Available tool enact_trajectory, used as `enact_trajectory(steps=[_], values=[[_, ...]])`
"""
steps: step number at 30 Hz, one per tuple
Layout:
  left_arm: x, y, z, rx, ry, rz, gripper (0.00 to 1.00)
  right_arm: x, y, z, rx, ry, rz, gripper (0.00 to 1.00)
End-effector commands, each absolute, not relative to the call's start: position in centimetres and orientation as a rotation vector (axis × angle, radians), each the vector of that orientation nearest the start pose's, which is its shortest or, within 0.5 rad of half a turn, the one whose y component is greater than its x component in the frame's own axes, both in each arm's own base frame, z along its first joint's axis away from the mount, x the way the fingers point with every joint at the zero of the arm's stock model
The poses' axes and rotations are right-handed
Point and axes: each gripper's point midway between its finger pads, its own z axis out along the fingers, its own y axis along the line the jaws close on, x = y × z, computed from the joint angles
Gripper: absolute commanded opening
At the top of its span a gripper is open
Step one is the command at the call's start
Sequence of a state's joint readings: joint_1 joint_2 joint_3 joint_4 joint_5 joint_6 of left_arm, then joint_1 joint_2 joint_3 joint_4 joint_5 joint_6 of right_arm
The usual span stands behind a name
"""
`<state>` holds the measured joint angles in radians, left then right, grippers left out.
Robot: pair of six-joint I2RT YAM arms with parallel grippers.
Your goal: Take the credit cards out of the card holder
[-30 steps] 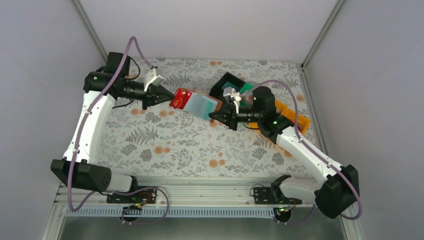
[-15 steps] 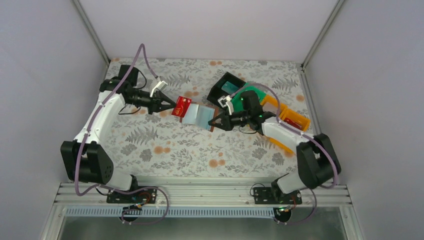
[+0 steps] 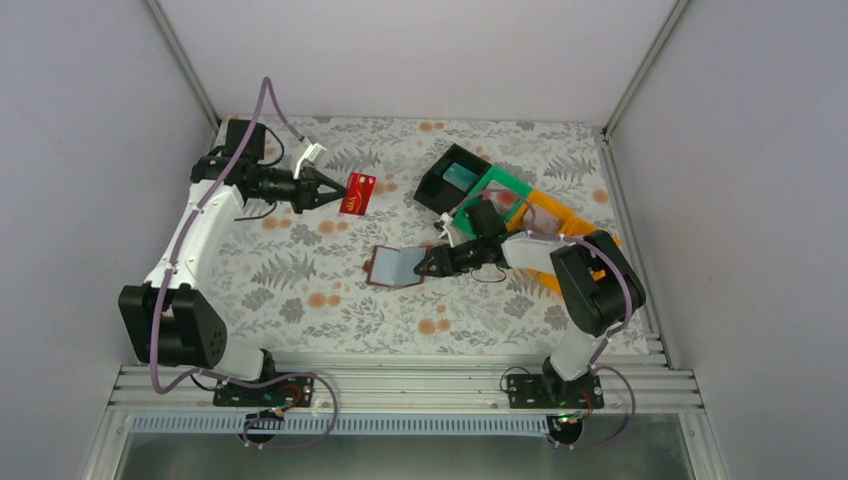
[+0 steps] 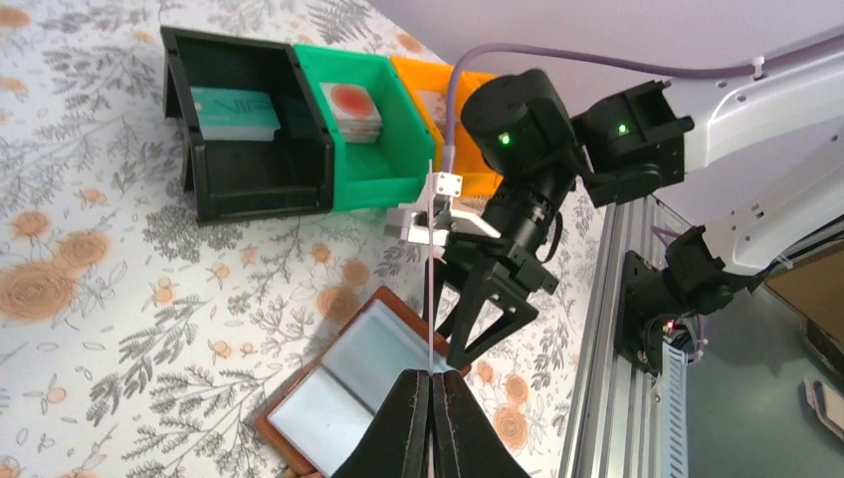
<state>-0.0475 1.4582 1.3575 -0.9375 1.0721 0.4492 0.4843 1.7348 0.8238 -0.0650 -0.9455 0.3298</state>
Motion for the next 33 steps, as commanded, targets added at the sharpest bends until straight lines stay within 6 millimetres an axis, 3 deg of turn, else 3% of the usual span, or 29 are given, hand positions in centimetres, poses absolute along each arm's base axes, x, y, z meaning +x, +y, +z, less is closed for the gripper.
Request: enact_trajectory(steps=[1, 4, 7, 10, 13, 17, 21, 23, 25, 30, 33], values=[[31.0, -16.8, 31.2, 0.899, 1.935, -1.133, 0.02, 27.7, 27.3, 7.7, -0.516, 2.58, 1.266, 0.54], [30.5, -17.0, 32.4, 0.918, 1.896, -1.15, 0.02, 29.7, 25.8, 12.0, -0.478, 2.502, 1.05, 0.64], [29.6, -17.4, 34.4, 0.953, 1.831, -1.195, 0.02, 30.7, 25.7, 18.5, -0.532, 2.317, 0.883, 0.71], [28.6, -17.8, 36.5, 0.99, 1.758, -1.235, 0.02, 28.1, 28.9, 26.0, -0.752, 1.998, 0.963, 0.94], [27.3, -18.4, 38.0, 1.025, 1.703, -1.286, 0.02, 24.8, 31.4, 32.3, -0.9, 1.659, 1.155, 0.98], [25.6, -19.2, 39.0, 1.059, 1.655, -1.352, 0.02, 24.3, 32.5, 37.0, -0.888, 1.442, 1.274, 0.99], [24.6, -20.0, 39.2, 1.089, 1.639, -1.384, 0.02, 24.3, 34.4, 38.6, -0.92, 1.375, 1.337, 0.97], [24.1, -20.5, 39.1, 1.107, 1.631, -1.401, 0.02, 24.2, 35.3, 38.6, -0.951, 1.371, 1.362, 0.87], [23.9, -20.6, 39.0, 1.11, 1.628, -1.417, 0.02, 23.9, 35.8, 38.5, -0.982, 1.364, 1.385, 0.7], [23.7, -20.7, 38.3, 1.109, 1.636, -1.44, 0.02, 23.4, 35.5, 39.0, -0.994, 1.344, 1.381, 0.08], [23.6, -20.7, 37.7, 1.112, 1.64, -1.449, 0.02, 23.7, 35.6, 38.6, -1.003, 1.396, 1.351, 0.04]])
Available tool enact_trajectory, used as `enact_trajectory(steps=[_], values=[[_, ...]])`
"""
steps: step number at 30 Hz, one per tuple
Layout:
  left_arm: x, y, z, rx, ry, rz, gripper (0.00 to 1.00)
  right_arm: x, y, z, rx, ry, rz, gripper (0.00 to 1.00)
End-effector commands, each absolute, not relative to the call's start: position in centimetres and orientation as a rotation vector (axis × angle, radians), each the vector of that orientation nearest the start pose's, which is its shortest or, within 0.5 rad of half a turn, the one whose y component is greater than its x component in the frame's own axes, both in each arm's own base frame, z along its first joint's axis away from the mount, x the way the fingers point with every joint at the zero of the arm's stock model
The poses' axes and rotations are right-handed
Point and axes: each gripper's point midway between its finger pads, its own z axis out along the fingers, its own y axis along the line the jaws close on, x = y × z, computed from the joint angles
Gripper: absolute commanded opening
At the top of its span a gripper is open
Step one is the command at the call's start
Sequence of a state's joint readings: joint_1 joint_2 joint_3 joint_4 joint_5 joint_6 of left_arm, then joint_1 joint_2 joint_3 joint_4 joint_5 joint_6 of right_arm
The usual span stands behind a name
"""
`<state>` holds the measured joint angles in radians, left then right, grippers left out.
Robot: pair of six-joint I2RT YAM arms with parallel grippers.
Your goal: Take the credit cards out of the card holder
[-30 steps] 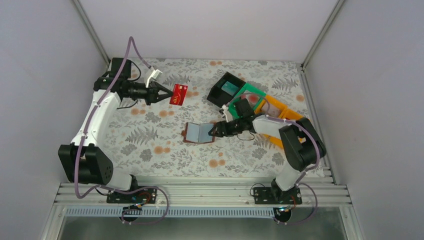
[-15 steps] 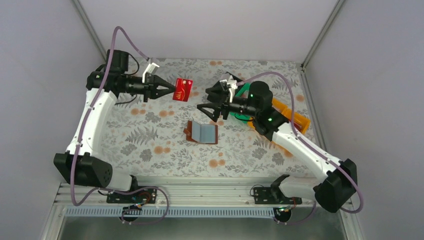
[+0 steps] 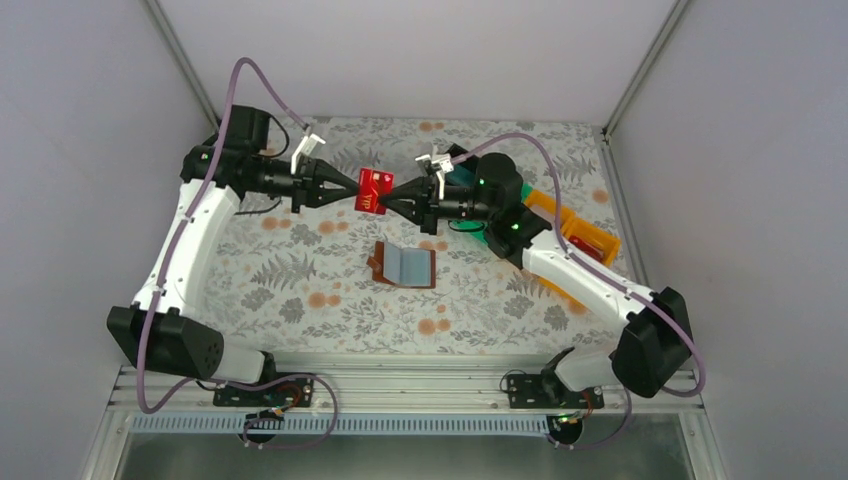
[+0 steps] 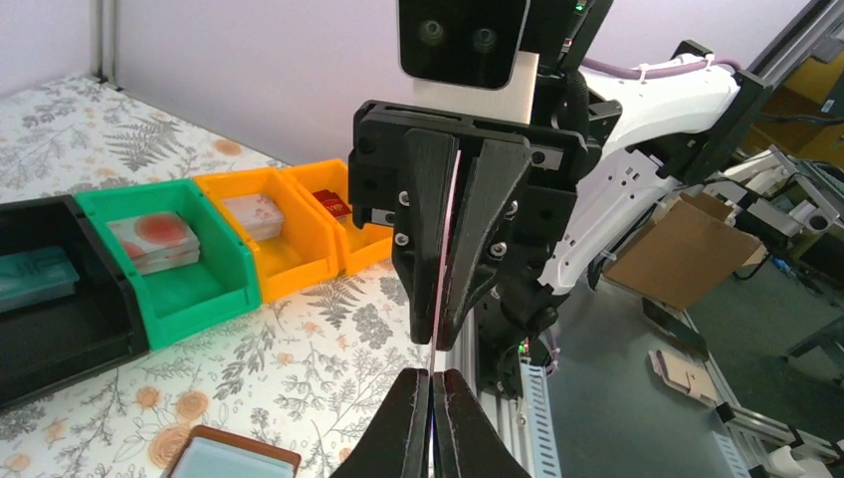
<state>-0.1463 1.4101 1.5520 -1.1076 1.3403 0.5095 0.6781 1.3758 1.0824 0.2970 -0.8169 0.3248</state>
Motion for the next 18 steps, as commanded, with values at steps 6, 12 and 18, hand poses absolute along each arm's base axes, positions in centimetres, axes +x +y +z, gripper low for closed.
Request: enact_trajectory(steps=[6, 12, 18], values=[[24.4, -18.8, 35.0, 1.25, 1.75, -1.126, 0.83, 23.1, 34.9, 33.2, -1.208, 1.678, 1.202, 0.04], [24.3, -18.7, 33.0, 1.405, 1.758, -0.922, 0.95, 20.2, 34.4, 26.7, -1.403, 1.911, 1.161, 0.04], [22.8, -20.6, 31.4, 1.494, 1.748, -0.986, 0.94, 20.5, 35.1, 27.0, -1.446, 1.904, 1.133, 0.04]])
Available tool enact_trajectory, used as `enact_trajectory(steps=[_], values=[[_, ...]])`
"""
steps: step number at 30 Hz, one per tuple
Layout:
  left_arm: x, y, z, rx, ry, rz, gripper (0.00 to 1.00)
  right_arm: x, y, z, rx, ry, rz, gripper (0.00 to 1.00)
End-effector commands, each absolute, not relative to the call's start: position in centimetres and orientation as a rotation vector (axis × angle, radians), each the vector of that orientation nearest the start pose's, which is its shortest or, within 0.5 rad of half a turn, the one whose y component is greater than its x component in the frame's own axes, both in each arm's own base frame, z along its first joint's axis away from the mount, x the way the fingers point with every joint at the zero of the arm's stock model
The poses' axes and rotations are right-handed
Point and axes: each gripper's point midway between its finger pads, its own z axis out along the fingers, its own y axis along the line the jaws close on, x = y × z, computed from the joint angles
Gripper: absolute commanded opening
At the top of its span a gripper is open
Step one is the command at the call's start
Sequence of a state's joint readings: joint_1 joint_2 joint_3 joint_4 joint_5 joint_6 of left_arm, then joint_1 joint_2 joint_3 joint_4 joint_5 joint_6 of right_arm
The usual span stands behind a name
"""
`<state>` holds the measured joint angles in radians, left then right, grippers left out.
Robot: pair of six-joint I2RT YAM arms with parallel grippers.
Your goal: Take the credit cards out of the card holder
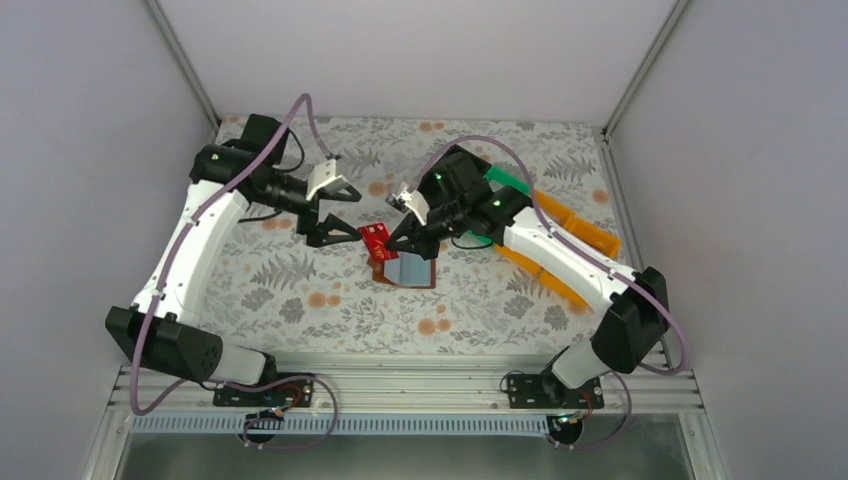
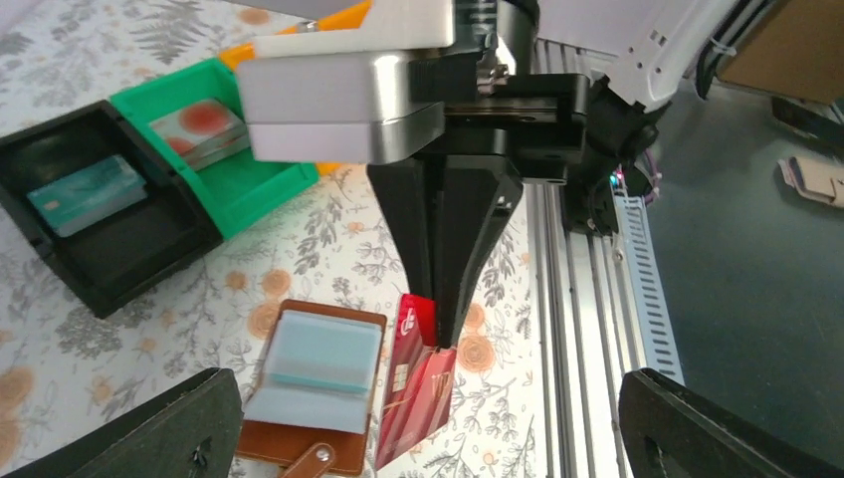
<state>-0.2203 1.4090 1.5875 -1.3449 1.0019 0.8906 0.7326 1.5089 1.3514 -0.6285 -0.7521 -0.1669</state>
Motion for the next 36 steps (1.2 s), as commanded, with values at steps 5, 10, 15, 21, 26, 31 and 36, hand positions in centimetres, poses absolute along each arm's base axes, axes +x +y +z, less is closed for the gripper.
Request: enact_trajectory(steps=[5, 10, 15, 21, 26, 31, 36], values=[[22.4, -21.4, 30.7, 1.511, 1.758, -1.04, 0.69, 19.8, 36.3, 27.6, -1.49, 1.858, 1.17, 0.04], [22.6, -21.4, 30.5, 1.534, 1.769, -0.998, 0.55, 19.0, 37.0, 27.8, -1.527, 1.822, 1.204, 0.04], [22.7, -21.2, 29.8, 1.514, 1.83, -0.996, 0.12, 18.8, 37.0, 28.9, -1.529, 1.771, 1.194, 0.04], [22.8, -21.3, 31.0, 1.434, 1.887, -1.03, 0.02, 21.2, 36.2, 30.2, -1.394, 1.81, 1.026, 0.22], [25.8, -21.1, 32.0, 1.214, 2.033, -1.049, 0.02, 28.3, 33.7, 31.2, -1.057, 1.952, 0.615, 0.62], [32.0, -17.7, 36.1, 0.638, 2.087, -1.198, 0.02, 29.3, 35.0, 36.3, -0.988, 1.762, 0.446, 0.59], [34.2, -16.4, 40.1, 0.251, 2.077, -1.348, 0.02, 26.3, 37.8, 42.1, -1.027, 1.316, 0.121, 0.62]])
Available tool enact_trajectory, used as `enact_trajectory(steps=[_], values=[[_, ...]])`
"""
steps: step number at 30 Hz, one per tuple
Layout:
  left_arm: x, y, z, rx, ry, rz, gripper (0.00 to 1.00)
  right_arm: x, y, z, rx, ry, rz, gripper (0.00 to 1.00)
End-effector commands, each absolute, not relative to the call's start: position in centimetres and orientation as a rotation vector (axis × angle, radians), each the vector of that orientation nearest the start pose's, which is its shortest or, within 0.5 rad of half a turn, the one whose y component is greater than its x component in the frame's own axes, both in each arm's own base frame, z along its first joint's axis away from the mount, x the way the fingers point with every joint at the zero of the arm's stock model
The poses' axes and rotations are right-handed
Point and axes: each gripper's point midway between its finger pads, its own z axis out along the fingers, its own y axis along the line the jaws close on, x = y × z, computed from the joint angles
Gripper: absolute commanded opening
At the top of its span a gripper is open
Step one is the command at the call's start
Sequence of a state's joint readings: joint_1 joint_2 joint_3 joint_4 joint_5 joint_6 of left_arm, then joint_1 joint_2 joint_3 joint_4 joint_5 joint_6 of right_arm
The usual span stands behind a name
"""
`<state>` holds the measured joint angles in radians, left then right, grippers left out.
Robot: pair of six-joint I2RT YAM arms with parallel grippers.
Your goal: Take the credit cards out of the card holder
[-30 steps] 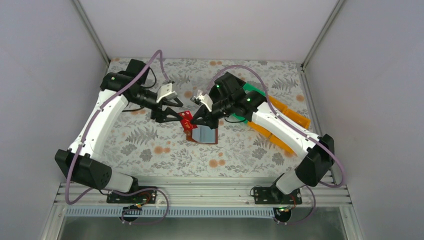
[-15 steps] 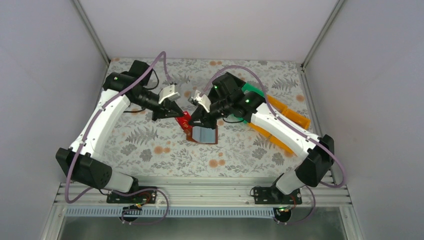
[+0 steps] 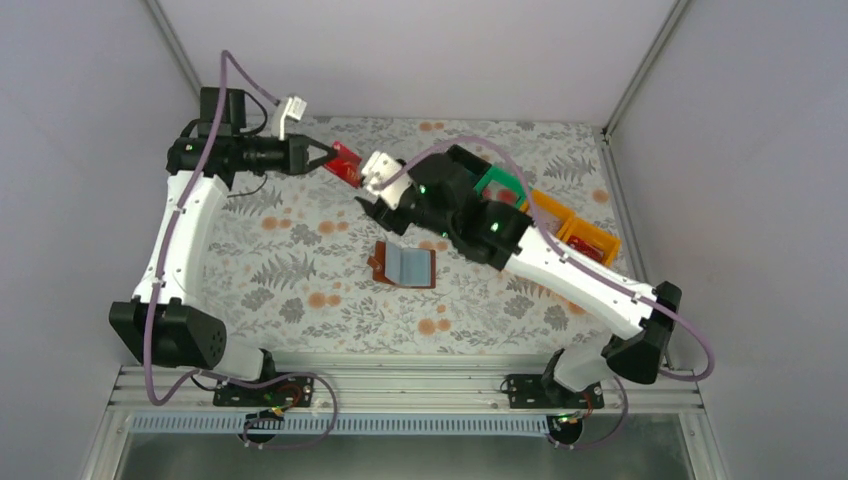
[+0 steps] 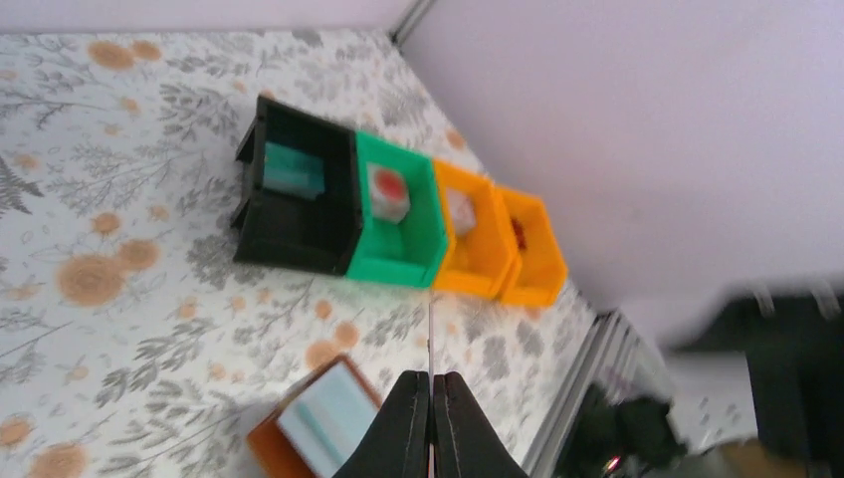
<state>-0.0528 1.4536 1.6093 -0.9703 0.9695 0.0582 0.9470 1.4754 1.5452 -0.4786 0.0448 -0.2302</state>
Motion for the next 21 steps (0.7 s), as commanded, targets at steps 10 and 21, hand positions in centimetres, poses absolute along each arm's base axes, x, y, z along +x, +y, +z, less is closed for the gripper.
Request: enact_trajectory(steps=[10, 21], values=[[34.7, -16.4, 41.4, 0.053, 2.125, -1.512, 0.02, 26.7, 38.9, 42.5, -1.043, 0.981, -0.384, 0.62], [33.1, -17.1, 40.3, 0.053, 2.15, -1.613, 0.02, 31.0, 40.5, 40.9, -1.039, 1.092, -0.513, 0.56]])
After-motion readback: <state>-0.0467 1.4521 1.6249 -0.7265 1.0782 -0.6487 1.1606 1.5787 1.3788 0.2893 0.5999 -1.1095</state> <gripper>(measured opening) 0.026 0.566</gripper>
